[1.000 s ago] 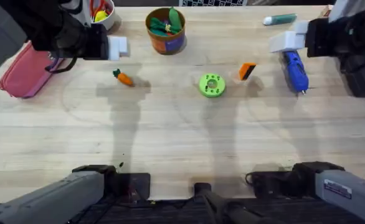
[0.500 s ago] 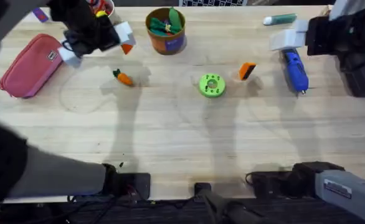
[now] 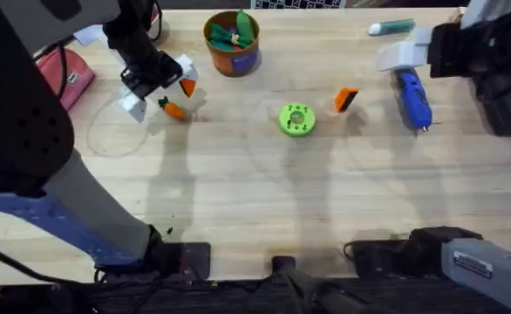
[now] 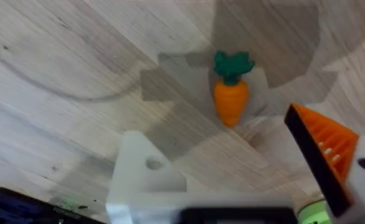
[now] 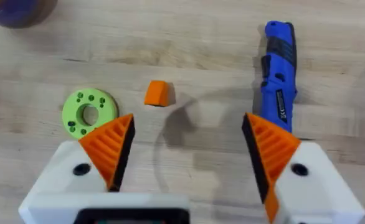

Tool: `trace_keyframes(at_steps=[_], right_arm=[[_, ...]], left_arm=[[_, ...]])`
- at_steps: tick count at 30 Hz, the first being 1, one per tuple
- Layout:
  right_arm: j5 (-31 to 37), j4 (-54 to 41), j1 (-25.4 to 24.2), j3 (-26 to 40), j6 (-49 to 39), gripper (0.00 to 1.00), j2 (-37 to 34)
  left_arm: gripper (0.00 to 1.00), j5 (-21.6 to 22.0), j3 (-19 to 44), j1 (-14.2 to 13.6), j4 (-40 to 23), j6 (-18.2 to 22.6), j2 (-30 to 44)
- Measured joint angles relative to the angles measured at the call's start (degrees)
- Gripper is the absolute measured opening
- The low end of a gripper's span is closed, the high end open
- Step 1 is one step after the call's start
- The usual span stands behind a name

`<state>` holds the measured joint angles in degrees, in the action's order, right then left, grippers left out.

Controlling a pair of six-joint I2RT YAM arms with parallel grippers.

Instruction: Pick up the gripper from the table and insert it into the empty holder that is missing its gripper. Then pick up a screw, insert it into the mounting hole, and use the screwdriver to tighten it. Finally, clean up the table by picking up the vegetable and placing it into the bucket.

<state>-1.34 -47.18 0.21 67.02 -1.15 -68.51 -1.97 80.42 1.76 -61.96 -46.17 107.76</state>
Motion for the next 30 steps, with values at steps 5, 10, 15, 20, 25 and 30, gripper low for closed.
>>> trace_keyframes(at_steps=[5,10,15,20,25,30], right_arm=[[0.00,-0.06,0.00,0.00,0.00,0.993,0.00],[0.00,-0.34,0.00,0.00,0.00,0.994,0.00],[0.00,-0.39,0.00,0.00,0.00,0.994,-0.02],[0.00,-0.39,0.00,0.00,0.00,0.994,0.00],[0.00,-0.39,0.00,0.00,0.00,0.994,0.00],[0.00,-0.39,0.00,0.00,0.00,0.994,0.00]], left_arm=[[0.943,0.03,0.04,0.00,0.31,-0.79,1.99],[0.914,0.12,0.04,0.16,0.58,-0.98,4.50],[0.719,0.27,0.20,0.67,0.70,-0.99,4.75],[0.194,0.56,0.20,1.12,0.61,-1.14,4.79],[0.004,0.71,0.20,1.14,0.64,-1.05,4.79],[0.004,0.71,0.20,1.14,0.64,-1.05,4.79]])
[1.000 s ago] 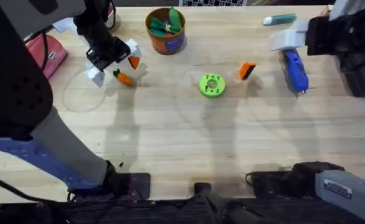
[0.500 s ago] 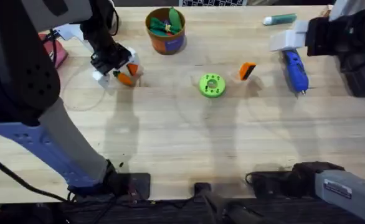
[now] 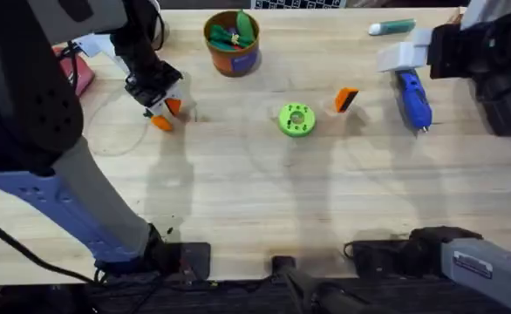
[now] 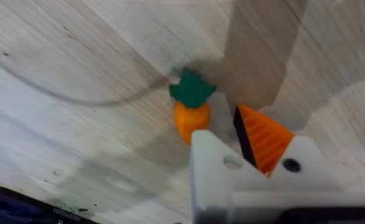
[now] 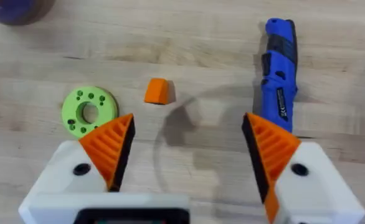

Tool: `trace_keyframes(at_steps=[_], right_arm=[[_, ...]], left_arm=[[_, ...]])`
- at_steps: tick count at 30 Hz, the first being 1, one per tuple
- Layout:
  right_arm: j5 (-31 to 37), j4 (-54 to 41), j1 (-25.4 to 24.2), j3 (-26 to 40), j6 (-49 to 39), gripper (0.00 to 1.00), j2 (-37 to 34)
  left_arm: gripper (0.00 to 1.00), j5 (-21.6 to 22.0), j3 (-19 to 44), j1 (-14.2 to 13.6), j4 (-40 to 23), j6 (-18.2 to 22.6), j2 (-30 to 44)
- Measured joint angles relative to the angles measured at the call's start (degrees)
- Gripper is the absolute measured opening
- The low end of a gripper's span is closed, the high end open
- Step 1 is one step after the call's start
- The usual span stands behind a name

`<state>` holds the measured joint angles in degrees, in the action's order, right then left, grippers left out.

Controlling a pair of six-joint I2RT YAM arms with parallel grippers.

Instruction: Pick up the gripper from the table and insert it into the empty holder that is missing its gripper. Then pick up a screw, insert it into the mounting hole, and use the screwdriver to tighten it. Finally, clean up the table by picking up the vegetable and placing it into the bucket.

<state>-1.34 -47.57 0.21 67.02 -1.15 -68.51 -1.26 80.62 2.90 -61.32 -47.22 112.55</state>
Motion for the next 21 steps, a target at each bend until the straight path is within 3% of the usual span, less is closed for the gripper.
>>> trace_keyframes(at_steps=[11,15,21], right_arm=[[0.00,0.00,0.00,0.00,0.00,0.994,0.00],[0.00,0.00,0.00,0.00,0.00,0.993,0.00],[-0.02,-0.02,0.00,0.00,0.00,0.994,0.00]], left_arm=[[0.004,0.13,0.13,0.00,-0.02,0.07,-1.13],[0.004,0.49,0.37,0.00,-0.63,1.05,-6.43],[0.004,0.74,1.36,0.00,-2.67,5.73,-17.30]])
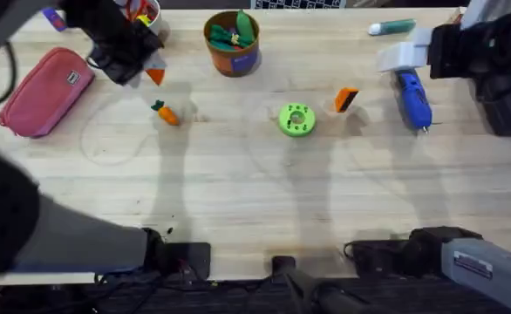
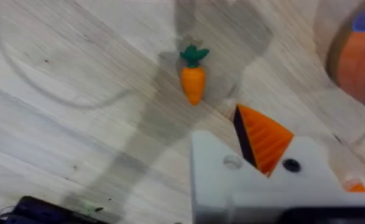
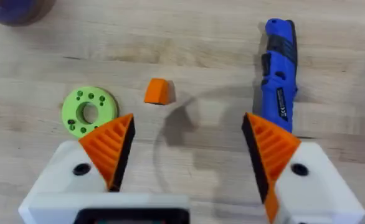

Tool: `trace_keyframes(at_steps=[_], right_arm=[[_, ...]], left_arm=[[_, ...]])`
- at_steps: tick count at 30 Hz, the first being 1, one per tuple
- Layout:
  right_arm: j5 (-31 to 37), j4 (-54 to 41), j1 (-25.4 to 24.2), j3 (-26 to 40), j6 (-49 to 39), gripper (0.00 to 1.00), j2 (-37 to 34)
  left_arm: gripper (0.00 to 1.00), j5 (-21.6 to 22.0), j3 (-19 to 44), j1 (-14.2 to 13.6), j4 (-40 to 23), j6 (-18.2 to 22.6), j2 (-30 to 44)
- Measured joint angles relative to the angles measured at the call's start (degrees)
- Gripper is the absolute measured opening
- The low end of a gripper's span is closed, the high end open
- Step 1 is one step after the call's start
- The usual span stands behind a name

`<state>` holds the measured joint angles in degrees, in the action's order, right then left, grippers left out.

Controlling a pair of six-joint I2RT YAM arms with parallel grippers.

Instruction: Pick up the gripper from the table and insert it into the empty holder that is missing its gripper. Then pick up a screw, insert it into the mounting hole, and use the screwdriver to tighten it. Finally, clean up the table by picking up the vegetable and placing it into the bucket.

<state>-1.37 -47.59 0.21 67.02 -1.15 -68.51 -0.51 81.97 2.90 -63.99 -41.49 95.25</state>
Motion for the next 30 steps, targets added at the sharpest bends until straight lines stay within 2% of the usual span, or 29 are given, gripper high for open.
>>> trace_keyframes(at_steps=[6,10,12,14,24,30], right_arm=[[0.02,0.00,0.00,0.00,0.00,0.994,0.00],[0.02,0.02,0.00,0.00,0.00,0.994,0.00],[0.00,0.00,0.00,0.00,0.00,0.994,0.00],[0.00,0.00,0.00,0.00,0.00,0.994,0.00],[0.02,0.00,0.00,0.00,0.00,0.994,0.00],[0.02,-0.02,0.00,0.00,0.00,0.994,0.00]], left_arm=[[0.019,0.09,0.15,0.00,-1.30,4.03,-5.92],[0.658,0.20,0.17,0.00,-2.12,5.20,-6.59],[0.942,0.23,0.17,0.00,-2.23,5.52,-6.54],[0.981,0.28,0.17,0.00,-2.25,6.07,-6.54],[0.985,0.30,0.15,0.00,-3.51,9.24,-7.66],[0.985,0.35,-1.97,0.00,-3.78,12.43,-17.43]])
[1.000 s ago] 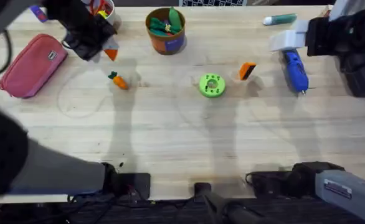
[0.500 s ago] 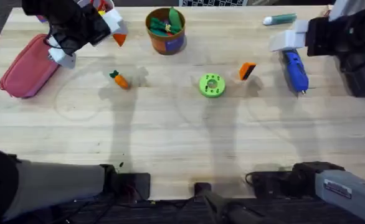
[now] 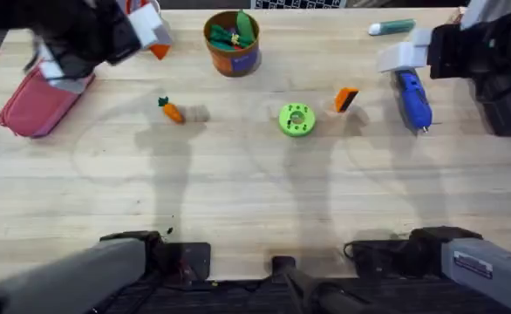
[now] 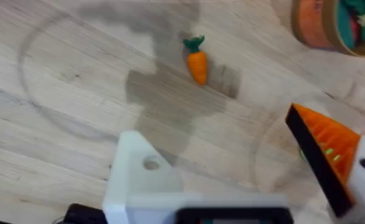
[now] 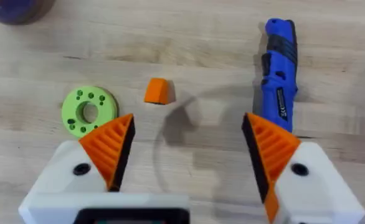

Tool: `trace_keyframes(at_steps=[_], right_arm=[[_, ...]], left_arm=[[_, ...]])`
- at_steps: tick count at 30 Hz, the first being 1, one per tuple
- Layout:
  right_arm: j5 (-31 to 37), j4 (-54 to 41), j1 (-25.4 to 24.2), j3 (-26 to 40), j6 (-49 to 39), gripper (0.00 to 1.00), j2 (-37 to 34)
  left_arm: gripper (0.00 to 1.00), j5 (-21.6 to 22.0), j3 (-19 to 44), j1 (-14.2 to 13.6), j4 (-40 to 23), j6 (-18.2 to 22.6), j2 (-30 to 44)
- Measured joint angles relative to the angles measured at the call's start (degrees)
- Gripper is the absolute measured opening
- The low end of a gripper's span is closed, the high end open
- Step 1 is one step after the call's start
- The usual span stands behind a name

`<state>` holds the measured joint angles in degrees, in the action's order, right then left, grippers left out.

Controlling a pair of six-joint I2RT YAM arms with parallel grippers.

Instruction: Pick up the gripper from the table and insert it into the empty holder that is missing its gripper. Then pick up a screw, insert it into the mounting hole, and use the screwdriver to tighten it. Finally, clean up the table by picking up the vegetable and placing it into the bucket.

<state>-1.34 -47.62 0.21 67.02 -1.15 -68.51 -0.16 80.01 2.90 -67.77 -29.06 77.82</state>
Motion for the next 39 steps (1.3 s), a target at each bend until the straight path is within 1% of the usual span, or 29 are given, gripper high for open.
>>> trace_keyframes(at_steps=[3,5,8,11,16,19,21,24,28,33,36,39], right_arm=[[-0.02,0.00,0.00,0.00,0.00,0.993,0.00],[-0.01,0.00,0.00,0.00,0.00,0.993,0.00],[-0.01,0.00,0.00,0.00,0.00,0.994,0.00],[-0.01,0.00,0.00,0.00,0.00,0.994,0.00],[0.00,0.00,0.00,0.00,0.00,0.994,0.00],[-0.02,0.00,0.00,0.00,0.00,0.994,-0.02],[0.00,0.00,0.00,0.00,0.00,0.994,0.00],[0.00,0.00,0.00,0.00,0.00,0.993,0.00],[-0.02,0.00,0.00,0.00,0.00,0.993,0.00],[0.00,0.00,0.00,0.00,0.00,0.993,0.00],[-0.01,0.00,0.00,0.00,0.00,0.994,-0.01],[-0.01,0.00,0.00,0.00,0.00,0.994,0.00]], left_arm=[[0.985,0.04,-2.18,0.00,-0.14,2.30,-7.03],[0.985,0.00,-2.92,-0.01,-0.54,5.18,-11.67],[0.985,-0.07,-3.02,0.00,-0.63,10.79,-17.42],[0.985,-0.71,-3.02,0.00,-0.55,17.13,-21.62],[0.985,-4.49,-3.06,-0.02,-0.24,28.88,-26.52],[0.985,-5.89,-3.06,-0.02,-2.13,33.24,-28.95],[0.985,-6.95,-3.12,-0.02,-3.77,34.66,-30.42],[0.985,-8.17,-3.13,-0.02,-3.71,36.05,-31.71],[0.985,-9.14,-3.55,-0.02,-3.45,37.95,-31.63],[0.985,-11.38,-7.98,-0.02,-2.21,42.16,-31.63],[0.985,-13.12,-12.11,-0.02,2.69,44.38,-31.51],[0.985,-14.97,-17.69,-0.02,11.05,45.47,-31.78]])
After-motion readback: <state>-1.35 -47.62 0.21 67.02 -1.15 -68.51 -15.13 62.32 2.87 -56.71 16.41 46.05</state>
